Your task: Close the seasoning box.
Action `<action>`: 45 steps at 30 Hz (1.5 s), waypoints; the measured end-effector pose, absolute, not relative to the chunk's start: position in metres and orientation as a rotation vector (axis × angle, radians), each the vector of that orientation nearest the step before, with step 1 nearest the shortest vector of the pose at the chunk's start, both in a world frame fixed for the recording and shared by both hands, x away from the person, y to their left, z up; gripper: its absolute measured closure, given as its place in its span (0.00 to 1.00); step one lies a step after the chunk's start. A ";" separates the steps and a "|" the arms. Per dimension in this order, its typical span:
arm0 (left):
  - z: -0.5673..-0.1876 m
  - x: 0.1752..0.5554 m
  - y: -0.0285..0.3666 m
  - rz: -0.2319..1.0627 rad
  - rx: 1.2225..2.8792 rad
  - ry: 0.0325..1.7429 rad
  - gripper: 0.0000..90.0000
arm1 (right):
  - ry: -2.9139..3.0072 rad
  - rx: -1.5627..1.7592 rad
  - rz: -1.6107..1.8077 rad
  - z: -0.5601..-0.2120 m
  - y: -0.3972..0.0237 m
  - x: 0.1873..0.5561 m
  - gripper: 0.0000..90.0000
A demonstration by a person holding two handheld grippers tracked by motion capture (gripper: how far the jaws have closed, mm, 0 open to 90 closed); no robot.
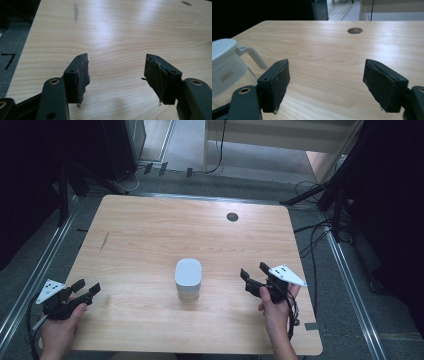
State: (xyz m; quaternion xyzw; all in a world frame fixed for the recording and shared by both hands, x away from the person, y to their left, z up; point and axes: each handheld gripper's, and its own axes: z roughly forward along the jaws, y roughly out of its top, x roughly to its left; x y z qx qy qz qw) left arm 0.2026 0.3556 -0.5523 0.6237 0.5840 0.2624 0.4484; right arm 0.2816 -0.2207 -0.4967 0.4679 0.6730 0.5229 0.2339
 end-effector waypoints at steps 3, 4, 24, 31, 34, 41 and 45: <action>-0.552 0.202 0.355 0.662 1.544 1.446 0.38 | 1.815 1.324 1.421 -0.502 -0.241 0.274 0.24; -0.552 0.202 0.355 0.663 1.542 1.446 0.36 | 1.799 1.340 1.412 -0.505 -0.254 0.269 0.24; -0.552 0.200 0.353 0.689 1.540 1.446 0.28 | 1.705 1.512 1.253 -0.536 -0.346 0.222 0.26; -0.552 0.202 0.353 0.685 1.550 1.458 0.28 | 1.709 1.540 1.235 -0.546 -0.356 0.212 0.27; -0.552 0.203 0.353 0.684 1.554 1.460 0.29 | 1.733 1.509 1.195 -0.546 -0.350 0.213 0.27; -0.552 0.205 0.351 0.686 1.571 1.462 0.30 | 1.750 1.512 1.171 -0.546 -0.348 0.216 0.27; -0.552 0.206 0.351 0.684 1.582 1.472 0.31 | 1.736 1.541 1.185 -0.546 -0.351 0.217 0.27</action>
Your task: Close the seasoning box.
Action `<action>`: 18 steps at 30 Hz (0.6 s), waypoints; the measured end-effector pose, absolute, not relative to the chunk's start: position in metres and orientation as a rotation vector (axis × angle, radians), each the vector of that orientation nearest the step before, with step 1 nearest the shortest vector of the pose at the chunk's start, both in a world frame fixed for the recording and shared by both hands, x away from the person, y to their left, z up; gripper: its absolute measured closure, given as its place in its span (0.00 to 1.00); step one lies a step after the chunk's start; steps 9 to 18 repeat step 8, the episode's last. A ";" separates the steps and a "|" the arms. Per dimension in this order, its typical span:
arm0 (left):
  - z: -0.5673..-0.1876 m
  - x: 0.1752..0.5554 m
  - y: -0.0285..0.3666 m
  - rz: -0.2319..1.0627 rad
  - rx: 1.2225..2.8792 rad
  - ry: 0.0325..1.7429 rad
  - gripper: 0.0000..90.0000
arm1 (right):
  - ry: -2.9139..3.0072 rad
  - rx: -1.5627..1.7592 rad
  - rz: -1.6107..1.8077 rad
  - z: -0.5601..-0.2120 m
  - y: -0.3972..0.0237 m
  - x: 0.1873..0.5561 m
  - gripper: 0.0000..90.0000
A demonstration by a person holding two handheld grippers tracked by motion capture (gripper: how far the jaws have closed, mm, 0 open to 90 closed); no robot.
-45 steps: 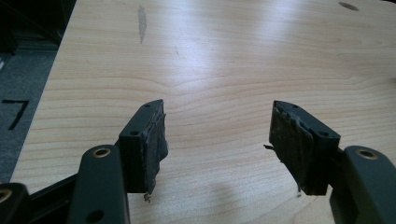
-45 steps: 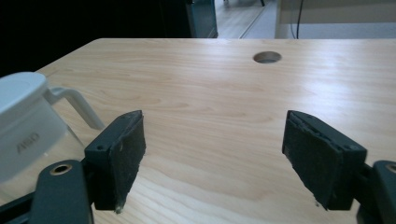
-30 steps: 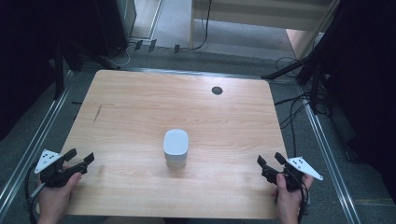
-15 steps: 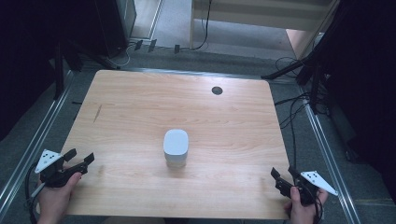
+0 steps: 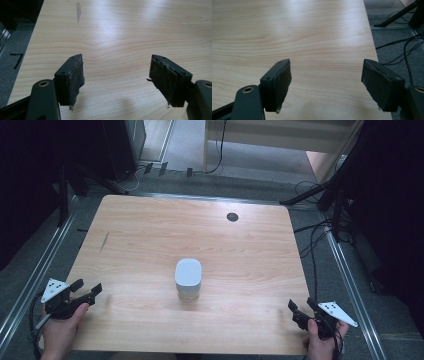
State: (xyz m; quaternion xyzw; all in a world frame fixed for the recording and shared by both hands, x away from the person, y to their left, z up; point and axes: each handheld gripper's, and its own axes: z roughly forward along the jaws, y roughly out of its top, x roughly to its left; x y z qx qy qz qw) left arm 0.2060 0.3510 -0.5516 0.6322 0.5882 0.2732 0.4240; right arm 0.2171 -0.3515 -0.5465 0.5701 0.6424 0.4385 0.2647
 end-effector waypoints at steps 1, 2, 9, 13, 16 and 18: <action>-0.552 0.206 0.351 0.683 1.582 1.473 0.31 | 1.735 1.544 1.188 -0.547 -0.352 0.217 0.27; -0.552 0.206 0.351 0.683 1.582 1.473 0.31 | 1.736 1.548 1.188 -0.547 -0.352 0.218 0.27; -0.552 0.207 0.351 0.684 1.584 1.481 0.32 | 1.739 1.554 1.189 -0.547 -0.352 0.218 0.27; -0.552 0.207 0.351 0.684 1.584 1.481 0.32 | 1.739 1.554 1.189 -0.547 -0.352 0.218 0.27; -0.552 0.207 0.351 0.684 1.584 1.481 0.32 | 1.739 1.554 1.189 -0.547 -0.352 0.218 0.27; -0.552 0.207 0.351 0.684 1.584 1.481 0.32 | 1.739 1.554 1.189 -0.547 -0.352 0.218 0.27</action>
